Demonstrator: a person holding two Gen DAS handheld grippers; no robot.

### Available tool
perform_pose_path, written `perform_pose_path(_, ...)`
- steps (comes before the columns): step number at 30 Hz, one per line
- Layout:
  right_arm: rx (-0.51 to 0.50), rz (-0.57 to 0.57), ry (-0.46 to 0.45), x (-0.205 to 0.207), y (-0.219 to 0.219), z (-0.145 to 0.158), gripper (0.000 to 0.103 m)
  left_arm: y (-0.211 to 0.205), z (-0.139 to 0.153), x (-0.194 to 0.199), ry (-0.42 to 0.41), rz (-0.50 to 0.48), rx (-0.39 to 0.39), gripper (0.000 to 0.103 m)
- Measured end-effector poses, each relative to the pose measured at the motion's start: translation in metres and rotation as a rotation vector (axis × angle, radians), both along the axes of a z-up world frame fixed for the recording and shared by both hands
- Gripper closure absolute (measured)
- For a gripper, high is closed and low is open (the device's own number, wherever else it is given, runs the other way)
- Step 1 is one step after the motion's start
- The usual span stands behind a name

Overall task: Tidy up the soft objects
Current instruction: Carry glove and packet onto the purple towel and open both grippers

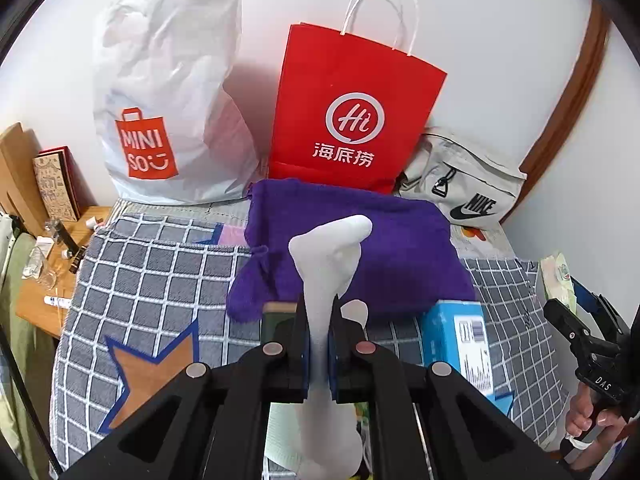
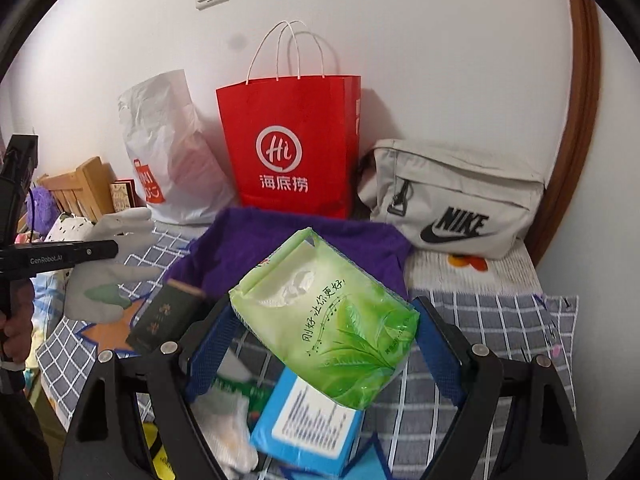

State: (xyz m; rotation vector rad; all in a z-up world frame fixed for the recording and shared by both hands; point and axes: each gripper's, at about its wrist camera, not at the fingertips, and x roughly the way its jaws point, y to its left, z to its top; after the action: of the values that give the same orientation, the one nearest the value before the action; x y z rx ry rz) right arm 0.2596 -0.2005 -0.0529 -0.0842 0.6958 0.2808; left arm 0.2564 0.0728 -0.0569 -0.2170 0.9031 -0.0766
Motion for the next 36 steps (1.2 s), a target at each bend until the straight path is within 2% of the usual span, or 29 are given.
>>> perform_pose_path(9, 0.005, 0.019, 0.048, 0.064, 0.009, -0.023, 0.017, -0.004, -0.018, 0.056, 0.035, -0.015, -0.009, 0.096)
perform_pose_path(22, -0.065, 0.05, 0.103, 0.151, 0.015, -0.067, 0.017, -0.019, -0.063, 0.139, 0.128, -0.055, -0.036, 0.096)
perform_pose_path(31, -0.094, 0.071, 0.205, 0.183, 0.018, -0.113, 0.017, -0.022, -0.096, 0.184, 0.192, -0.065, -0.062, 0.096)
perform_pose_path(36, -0.121, 0.075, 0.23, 0.189, 0.019, -0.127, 0.017, -0.021, -0.108, 0.194, 0.192, -0.066, -0.055, 0.096)
